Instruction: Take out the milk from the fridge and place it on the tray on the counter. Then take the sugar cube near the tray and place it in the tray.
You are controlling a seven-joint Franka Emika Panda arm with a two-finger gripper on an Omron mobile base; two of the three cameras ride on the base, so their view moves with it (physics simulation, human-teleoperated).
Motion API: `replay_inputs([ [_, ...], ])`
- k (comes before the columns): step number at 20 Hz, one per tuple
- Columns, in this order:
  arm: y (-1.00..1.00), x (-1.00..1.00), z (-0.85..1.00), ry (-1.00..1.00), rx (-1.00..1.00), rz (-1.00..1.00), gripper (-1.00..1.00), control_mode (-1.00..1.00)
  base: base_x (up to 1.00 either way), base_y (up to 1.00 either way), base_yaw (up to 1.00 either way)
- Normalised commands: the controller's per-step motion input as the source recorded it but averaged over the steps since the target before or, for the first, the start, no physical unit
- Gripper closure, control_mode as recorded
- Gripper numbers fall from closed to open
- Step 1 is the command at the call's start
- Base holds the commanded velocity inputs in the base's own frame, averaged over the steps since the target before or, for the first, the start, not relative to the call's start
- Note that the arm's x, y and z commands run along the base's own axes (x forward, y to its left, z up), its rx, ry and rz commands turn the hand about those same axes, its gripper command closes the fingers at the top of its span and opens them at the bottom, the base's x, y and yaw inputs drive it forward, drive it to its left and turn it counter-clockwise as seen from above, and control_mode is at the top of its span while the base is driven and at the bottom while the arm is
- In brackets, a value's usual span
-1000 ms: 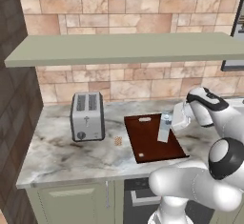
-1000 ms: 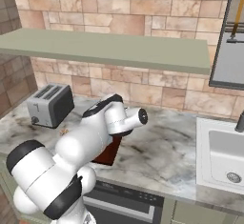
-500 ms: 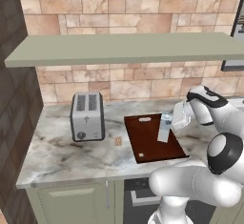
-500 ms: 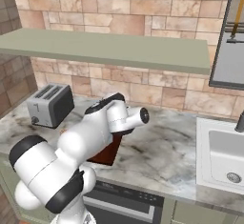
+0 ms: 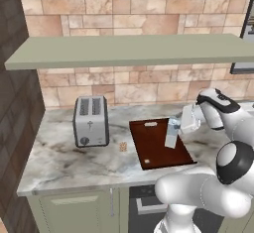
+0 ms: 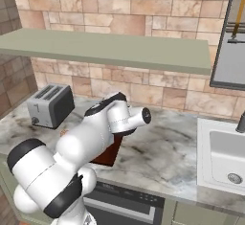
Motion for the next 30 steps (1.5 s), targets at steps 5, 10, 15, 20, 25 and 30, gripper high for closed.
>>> replay_inputs([
  [5, 0.0, -0.05, 0.36, -0.04, 0.0, 0.0, -1.0, -1.0, 0.0, 0.0, 0.0],
  [10, 0.0, -0.34, 0.49, -0.08, 0.0, 0.0, -1.0, -1.0, 0.0, 0.0, 0.0],
  [15, 0.0, -0.65, 0.56, -0.06, 0.0, 0.0, -1.0, -1.0, 0.0, 0.0, 0.0],
  [20, 0.0, -0.89, 0.68, -0.06, -0.02, -0.02, -1.0, -1.0, 0.0, 0.0, 0.0],
  [25, 0.09, -0.93, 0.65, -0.02, -0.11, -0.03, -1.0, -1.0, 0.0, 0.0, 0.0],
  [30, 0.49, -0.77, 0.4, 0.0, -0.18, -0.04, -1.0, -1.0, 0.0, 0.0, 0.0],
])
